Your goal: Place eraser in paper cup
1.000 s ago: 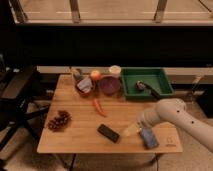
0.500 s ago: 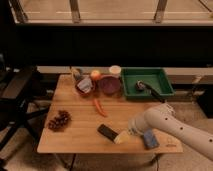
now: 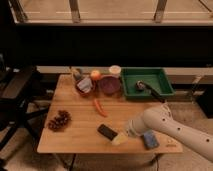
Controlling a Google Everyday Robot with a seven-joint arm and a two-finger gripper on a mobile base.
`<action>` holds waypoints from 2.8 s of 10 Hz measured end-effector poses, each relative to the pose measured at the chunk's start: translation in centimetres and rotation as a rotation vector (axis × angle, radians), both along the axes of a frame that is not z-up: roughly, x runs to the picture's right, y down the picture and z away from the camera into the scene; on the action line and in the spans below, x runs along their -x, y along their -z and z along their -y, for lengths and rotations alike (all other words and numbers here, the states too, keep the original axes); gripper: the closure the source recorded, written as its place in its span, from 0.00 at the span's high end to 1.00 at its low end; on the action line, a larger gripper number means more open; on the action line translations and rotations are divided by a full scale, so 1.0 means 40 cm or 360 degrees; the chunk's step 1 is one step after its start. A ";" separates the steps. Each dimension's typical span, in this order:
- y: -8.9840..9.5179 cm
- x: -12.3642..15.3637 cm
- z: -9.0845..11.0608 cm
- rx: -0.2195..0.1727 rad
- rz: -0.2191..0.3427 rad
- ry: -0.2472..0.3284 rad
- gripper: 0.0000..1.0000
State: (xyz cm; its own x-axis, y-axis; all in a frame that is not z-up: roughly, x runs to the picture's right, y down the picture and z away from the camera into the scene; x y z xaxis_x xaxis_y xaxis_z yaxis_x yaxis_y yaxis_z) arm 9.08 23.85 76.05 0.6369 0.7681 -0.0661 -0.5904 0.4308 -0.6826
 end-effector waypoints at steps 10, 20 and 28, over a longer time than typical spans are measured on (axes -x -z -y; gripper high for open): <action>-0.051 0.099 -0.075 -0.0089 0.0037 -0.0045 0.80; -0.059 0.132 -0.111 -0.0046 0.0110 -0.0022 0.09; -0.059 0.040 0.139 0.0028 0.0094 -0.0157 0.03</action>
State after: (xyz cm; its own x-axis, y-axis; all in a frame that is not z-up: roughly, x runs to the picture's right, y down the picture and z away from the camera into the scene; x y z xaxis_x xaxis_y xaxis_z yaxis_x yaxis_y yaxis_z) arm 7.47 18.30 78.42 0.5616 0.8262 -0.0445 -0.5875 0.3603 -0.7246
